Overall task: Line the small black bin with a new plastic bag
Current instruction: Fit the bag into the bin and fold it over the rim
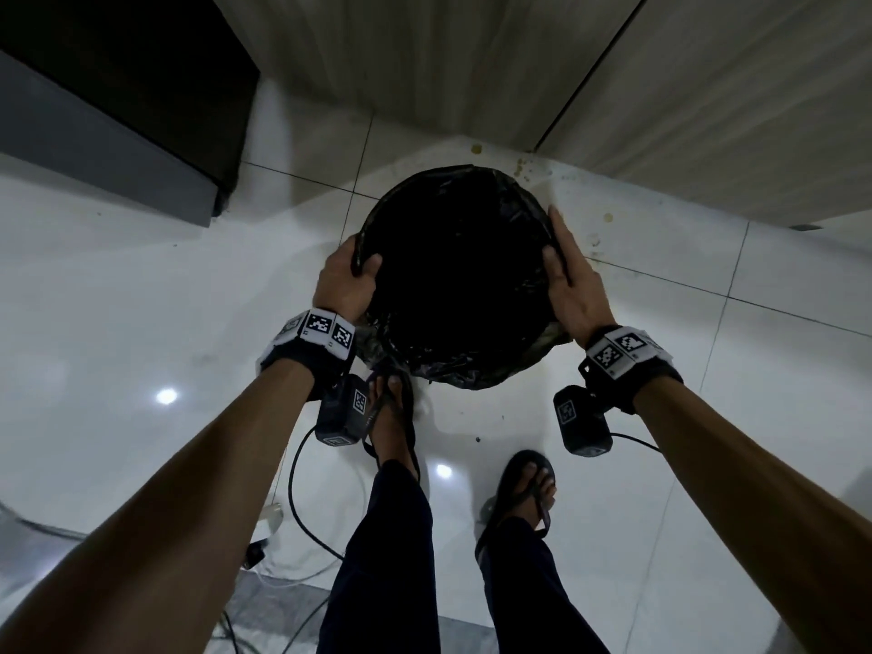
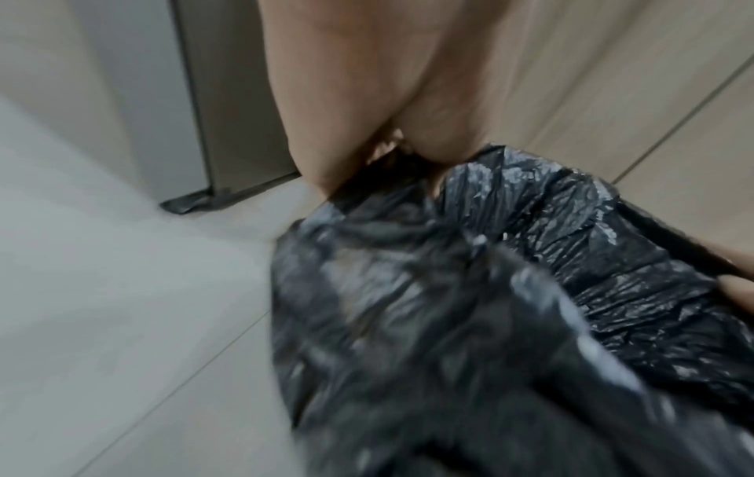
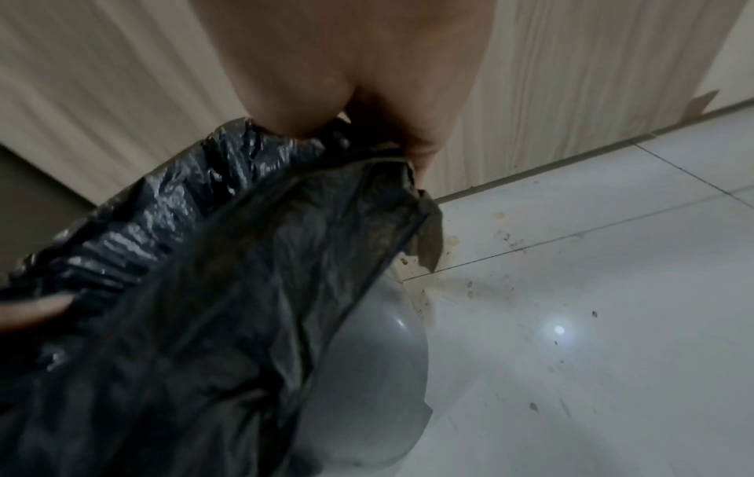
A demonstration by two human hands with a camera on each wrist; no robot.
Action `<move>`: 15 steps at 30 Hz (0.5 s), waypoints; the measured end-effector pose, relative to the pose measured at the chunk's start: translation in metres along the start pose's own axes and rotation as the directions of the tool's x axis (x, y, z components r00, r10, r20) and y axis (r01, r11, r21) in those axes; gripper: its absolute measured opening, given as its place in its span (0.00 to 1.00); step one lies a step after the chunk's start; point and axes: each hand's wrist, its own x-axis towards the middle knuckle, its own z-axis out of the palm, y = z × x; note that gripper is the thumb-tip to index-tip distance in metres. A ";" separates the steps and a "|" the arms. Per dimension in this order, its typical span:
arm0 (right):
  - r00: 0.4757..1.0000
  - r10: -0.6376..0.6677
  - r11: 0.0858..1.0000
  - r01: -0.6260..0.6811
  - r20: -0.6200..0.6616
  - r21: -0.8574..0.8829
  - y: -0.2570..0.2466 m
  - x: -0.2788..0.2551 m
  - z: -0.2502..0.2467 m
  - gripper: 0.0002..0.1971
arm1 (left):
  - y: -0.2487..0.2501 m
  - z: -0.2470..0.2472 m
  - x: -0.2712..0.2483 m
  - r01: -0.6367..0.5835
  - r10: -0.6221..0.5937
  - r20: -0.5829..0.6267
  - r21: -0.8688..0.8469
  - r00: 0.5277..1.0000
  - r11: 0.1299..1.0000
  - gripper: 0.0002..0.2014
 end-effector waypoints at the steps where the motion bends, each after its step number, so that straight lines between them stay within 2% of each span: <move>1: 1.000 -0.013 0.999 0.013 -0.004 -0.040 0.000 0.000 -0.001 0.24 | 0.000 -0.002 -0.003 0.001 -0.002 -0.005 -0.012 1.000 1.000 0.21; 3: 0.997 -0.007 0.976 -0.011 -0.082 -0.216 0.001 -0.002 -0.002 0.24 | 0.003 -0.005 -0.012 -0.015 0.012 -0.069 -0.032 0.998 0.999 0.23; 5: 0.981 -0.015 0.911 -0.067 -0.195 -0.407 -0.003 -0.009 -0.004 0.25 | 0.003 -0.007 -0.026 -0.020 0.025 -0.165 0.032 0.986 0.999 0.24; 6: 0.976 -0.010 0.905 -0.084 -0.218 -0.418 -0.005 -0.014 -0.004 0.24 | 0.002 -0.006 -0.033 -0.008 0.023 -0.203 0.078 0.979 0.997 0.23; 8: 0.981 0.063 0.940 -0.120 -0.185 -0.319 -0.010 -0.021 -0.004 0.24 | 0.001 -0.003 -0.045 0.024 -0.003 -0.231 0.087 0.973 0.996 0.23; 10: 0.983 0.129 0.958 -0.157 -0.129 -0.241 -0.015 -0.023 -0.002 0.27 | 0.002 0.000 -0.051 0.067 -0.062 -0.224 0.013 0.973 0.998 0.24; 13: 0.982 0.167 0.972 -0.178 -0.089 -0.150 -0.023 -0.022 0.003 0.40 | 0.007 0.005 -0.050 0.095 -0.111 -0.220 -0.086 0.969 0.992 0.30; 15: 0.983 0.171 0.982 -0.176 -0.065 -0.075 -0.025 -0.022 0.007 0.43 | 0.007 0.007 -0.048 0.074 -0.099 -0.191 -0.133 0.977 0.988 0.35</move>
